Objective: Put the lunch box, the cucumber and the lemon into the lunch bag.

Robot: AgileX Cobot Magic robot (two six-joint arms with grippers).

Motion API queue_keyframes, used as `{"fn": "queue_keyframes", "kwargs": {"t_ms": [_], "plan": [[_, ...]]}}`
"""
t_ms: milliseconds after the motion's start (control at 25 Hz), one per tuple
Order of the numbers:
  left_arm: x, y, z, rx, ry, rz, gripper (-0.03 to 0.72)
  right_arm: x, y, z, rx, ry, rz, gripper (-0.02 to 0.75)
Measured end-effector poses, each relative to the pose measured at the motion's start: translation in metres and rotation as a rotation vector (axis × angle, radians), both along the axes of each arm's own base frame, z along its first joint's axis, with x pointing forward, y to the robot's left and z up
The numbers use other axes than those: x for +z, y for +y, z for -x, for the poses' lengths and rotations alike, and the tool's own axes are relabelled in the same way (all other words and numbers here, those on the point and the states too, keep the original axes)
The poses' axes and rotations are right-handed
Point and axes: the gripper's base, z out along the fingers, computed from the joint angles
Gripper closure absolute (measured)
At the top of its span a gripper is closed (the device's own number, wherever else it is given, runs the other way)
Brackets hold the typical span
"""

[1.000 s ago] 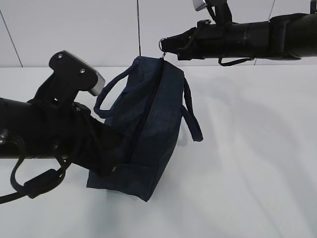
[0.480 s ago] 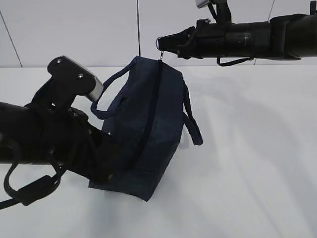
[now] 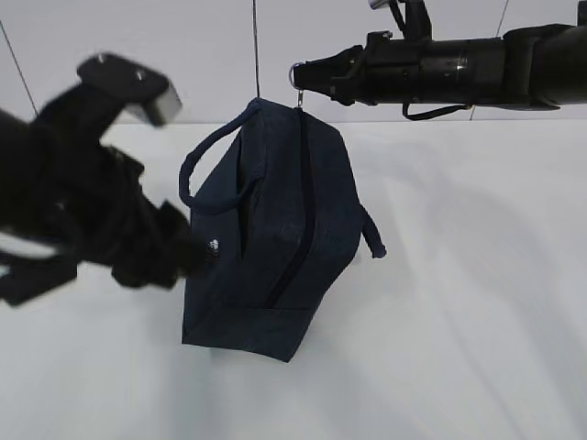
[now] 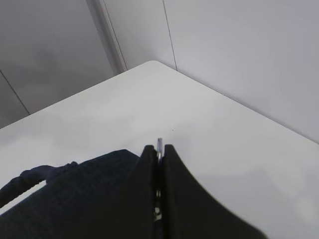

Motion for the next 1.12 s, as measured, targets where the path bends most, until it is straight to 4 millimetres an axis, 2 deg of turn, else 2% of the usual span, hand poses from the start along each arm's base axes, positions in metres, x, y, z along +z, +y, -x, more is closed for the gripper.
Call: {"fn": "queue_keyframes", "kwargs": {"t_ms": [200, 320, 400, 520, 720, 880, 1120], "plan": [[0.065, 0.01, -0.034, 0.127, -0.034, 0.092, 0.321, 0.0, 0.0, 0.0, 0.006, 0.001, -0.004, 0.731], [0.086, 0.009, -0.053, 0.153, 0.024, 0.071, 0.321, 0.0, 0.0, 0.001, 0.008, 0.001, -0.005, 0.731], [0.089, 0.002, -0.067, 0.154, 0.093, 0.037, 0.321, 0.001, 0.001, 0.001, 0.011, 0.002, -0.008, 0.731], [0.085, -0.014, -0.088, 0.161, 0.212, 0.001, 0.321, 0.001, 0.001, 0.001, 0.015, 0.001, -0.008, 0.731], [0.077, -0.032, -0.115, 0.2, 0.305, -0.011, 0.322, 0.0, 0.001, 0.001, 0.019, 0.002, -0.01, 0.731], [0.07, -0.042, -0.127, 0.208, 0.342, 0.01, 0.322, 0.0, 0.001, 0.001, 0.021, 0.002, -0.011, 0.731], [0.046, -0.051, -0.14, 0.217, 0.398, -0.009, 0.322, 0.0, 0.001, 0.001, 0.022, 0.001, -0.01, 0.731]]}}
